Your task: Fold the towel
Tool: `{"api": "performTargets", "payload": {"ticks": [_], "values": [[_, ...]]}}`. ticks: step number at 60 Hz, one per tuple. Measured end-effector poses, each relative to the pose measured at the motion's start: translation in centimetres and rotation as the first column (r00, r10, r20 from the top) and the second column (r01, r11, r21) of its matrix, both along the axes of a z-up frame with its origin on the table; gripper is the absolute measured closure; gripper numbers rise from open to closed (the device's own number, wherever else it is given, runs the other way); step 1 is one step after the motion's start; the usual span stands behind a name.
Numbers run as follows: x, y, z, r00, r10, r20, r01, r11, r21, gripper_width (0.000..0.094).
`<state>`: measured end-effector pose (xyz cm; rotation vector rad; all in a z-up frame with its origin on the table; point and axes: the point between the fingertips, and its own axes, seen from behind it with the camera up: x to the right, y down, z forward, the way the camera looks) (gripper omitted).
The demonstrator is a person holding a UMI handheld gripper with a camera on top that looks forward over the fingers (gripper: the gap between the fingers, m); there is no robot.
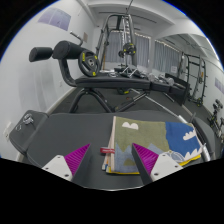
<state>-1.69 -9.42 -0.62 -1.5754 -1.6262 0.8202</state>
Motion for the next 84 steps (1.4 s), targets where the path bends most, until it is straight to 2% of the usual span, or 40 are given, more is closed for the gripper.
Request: {"api": "performTargets", "payload": {"ticks": [5,10,11,12,16,19,23,28,35,41,45,49,55,66,74,81,83,84], "values": [[-1.0,0.2,-2.0,1.0,0.006,0.029,-0.006,1.0,0.009,0.0128],[-1.9,0.6,-1.9,1.0,-0.013,0.008,0.013,1.0,0.004,0.0317],[-1.9,0.8,-2.0,1.0,-0.016,0.009,0.016,1.0,0.011,0.037],[-2.0,1.0,-2.0,1.0,-0.02,0.01,0.02,1.0,0.02,0.0506],[-2.3,2.3,-1.9,0.998,-0.06,-0.008,0.06,0.996,0.067,0.0911],[-2.4,2.0,-2.0,0.997,-0.079,-0.011,0.08,0.995,0.054,0.0911],[-2.0,1.6,-1.5,0.999,-0.052,0.011,0.051,0.995,0.082,0.0917],[-1.6,-2.0,-0.7,0.999,0.01,0.034,-0.009,1.0,-0.027,0.092],[-0.7,-4.3,4.6,0.997,0.072,-0.022,-0.074,0.992,-0.101,0.0918],[-0.5,-2.9,9.7,0.995,0.044,-0.093,-0.059,0.984,-0.17,0.0916],[-0.5,-0.2,12.3,0.992,0.003,-0.129,-0.027,0.982,-0.185,0.0914],[-0.3,3.7,14.2,0.987,-0.046,-0.155,0.017,0.984,-0.18,0.091],[-0.4,10.2,14.1,0.98,-0.12,-0.158,0.097,0.984,-0.149,0.0909],[0.1,20.2,8.3,0.963,-0.244,-0.112,0.239,0.969,-0.055,0.0909],[0.2,22.6,3.2,0.967,-0.249,-0.052,0.249,0.969,-0.008,0.0908],[0.1,22.9,2.8,0.971,-0.232,-0.061,0.234,0.972,0.023,0.0906],[0.2,22.8,2.9,0.972,-0.229,-0.061,0.231,0.973,0.027,0.0859],[0.2,22.7,3.1,0.973,-0.224,-0.061,0.226,0.974,0.029,0.0784]]}}
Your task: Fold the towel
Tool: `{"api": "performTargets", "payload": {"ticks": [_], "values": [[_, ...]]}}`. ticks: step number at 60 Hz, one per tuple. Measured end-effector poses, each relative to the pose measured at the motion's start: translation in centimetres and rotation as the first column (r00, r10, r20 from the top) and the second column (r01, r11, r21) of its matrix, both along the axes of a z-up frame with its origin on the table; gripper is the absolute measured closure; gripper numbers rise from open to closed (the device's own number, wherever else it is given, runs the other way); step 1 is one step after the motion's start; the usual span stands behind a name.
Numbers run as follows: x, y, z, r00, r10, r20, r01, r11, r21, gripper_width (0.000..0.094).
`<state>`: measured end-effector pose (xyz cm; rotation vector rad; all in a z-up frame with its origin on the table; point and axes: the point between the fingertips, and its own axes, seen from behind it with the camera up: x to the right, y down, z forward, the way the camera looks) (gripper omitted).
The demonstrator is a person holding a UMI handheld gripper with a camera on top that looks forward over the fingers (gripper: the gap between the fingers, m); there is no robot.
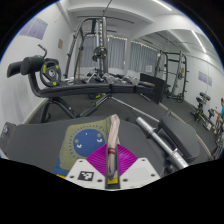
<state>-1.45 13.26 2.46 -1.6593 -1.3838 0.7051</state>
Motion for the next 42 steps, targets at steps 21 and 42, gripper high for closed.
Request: {"api": "performTargets", "payload": {"ticks": [21,42], "values": [[14.3,-5.5,14.7,0.996,0.012,-0.092,-0.012,1.0,0.004,0.0083],[33.3,-12.2,19.1,0.997,0.001,-0.075,0.002,0.999,0.051,0.0084]]}}
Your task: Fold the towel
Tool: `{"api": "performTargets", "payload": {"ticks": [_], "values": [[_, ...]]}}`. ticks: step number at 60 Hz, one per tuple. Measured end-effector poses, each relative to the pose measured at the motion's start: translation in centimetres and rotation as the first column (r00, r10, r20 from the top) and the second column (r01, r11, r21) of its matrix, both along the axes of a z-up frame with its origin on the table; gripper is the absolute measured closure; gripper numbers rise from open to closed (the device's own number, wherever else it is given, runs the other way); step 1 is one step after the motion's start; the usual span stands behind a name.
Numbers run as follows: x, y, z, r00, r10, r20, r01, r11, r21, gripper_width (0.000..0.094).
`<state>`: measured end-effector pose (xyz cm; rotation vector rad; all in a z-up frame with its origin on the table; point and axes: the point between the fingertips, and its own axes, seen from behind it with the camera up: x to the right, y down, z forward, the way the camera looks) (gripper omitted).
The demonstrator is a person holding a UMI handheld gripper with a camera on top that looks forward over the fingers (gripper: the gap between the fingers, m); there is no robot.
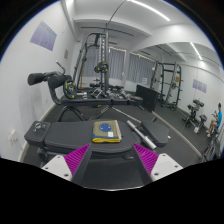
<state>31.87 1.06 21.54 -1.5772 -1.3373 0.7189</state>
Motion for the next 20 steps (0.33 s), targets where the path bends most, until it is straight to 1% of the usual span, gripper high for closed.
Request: {"api": "performTargets", "payload": {"ticks": [6,10,13,16,20], "values": [[2.1,-1.8,-0.6,1.0,0.007,0.011,-0.006,0.999,-0.039,0.0085],[2.8,-2.8,-0.5,1.0,0.015,0.014,-0.014,0.999,-0.047,0.0086],[3.0,-3.5,-0.4,1.0,0.027,0.01,-0.026,0.999,-0.046,0.0085],[3.4,-4.1,-0.2,0.999,0.039,0.009,-0.038,0.999,-0.027,0.0085],[3.7,-4.3,-0.2,0.999,0.04,0.013,-0.04,0.999,-0.016,0.0086]]}}
